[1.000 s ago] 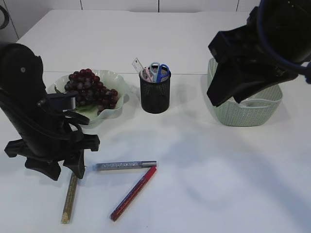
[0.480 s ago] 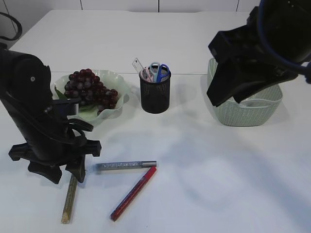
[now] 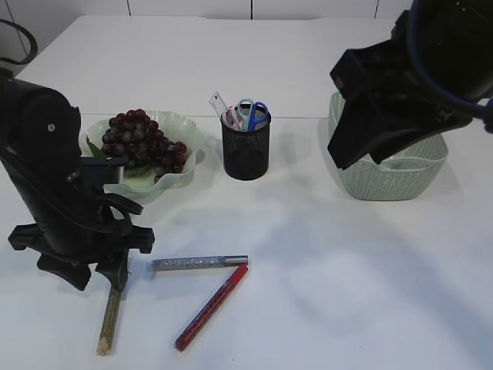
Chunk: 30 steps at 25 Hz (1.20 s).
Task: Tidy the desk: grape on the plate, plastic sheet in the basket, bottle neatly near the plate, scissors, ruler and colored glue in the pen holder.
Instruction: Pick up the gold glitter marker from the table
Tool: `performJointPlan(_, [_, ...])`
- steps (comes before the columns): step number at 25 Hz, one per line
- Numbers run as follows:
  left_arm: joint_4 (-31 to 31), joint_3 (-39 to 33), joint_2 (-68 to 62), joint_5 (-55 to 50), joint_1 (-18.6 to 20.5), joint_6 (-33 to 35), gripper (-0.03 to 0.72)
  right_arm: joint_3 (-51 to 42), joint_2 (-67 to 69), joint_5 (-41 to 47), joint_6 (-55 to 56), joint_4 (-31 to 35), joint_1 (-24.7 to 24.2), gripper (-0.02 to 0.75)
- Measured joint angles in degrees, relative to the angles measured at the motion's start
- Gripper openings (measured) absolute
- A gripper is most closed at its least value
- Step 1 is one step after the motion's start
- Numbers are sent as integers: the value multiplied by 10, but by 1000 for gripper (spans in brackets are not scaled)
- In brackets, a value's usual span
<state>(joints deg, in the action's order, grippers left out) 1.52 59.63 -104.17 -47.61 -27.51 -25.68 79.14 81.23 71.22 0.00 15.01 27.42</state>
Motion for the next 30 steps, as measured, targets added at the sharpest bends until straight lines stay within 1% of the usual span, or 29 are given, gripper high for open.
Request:
performJointPlan(12, [-1,1,-32,2,0,8,372,0,0,0,0,0,0,349])
performJointPlan(20, [11,1,-34,18,0,28,372,0,0,0,0,0,0,349])
performJointPlan(26, [11,1,-45,19,0,30,372,0,0,0,0,0,0,349])
performJointPlan(30, [12,1,-49,20,0,31,359,0,0,0,0,0,0,349])
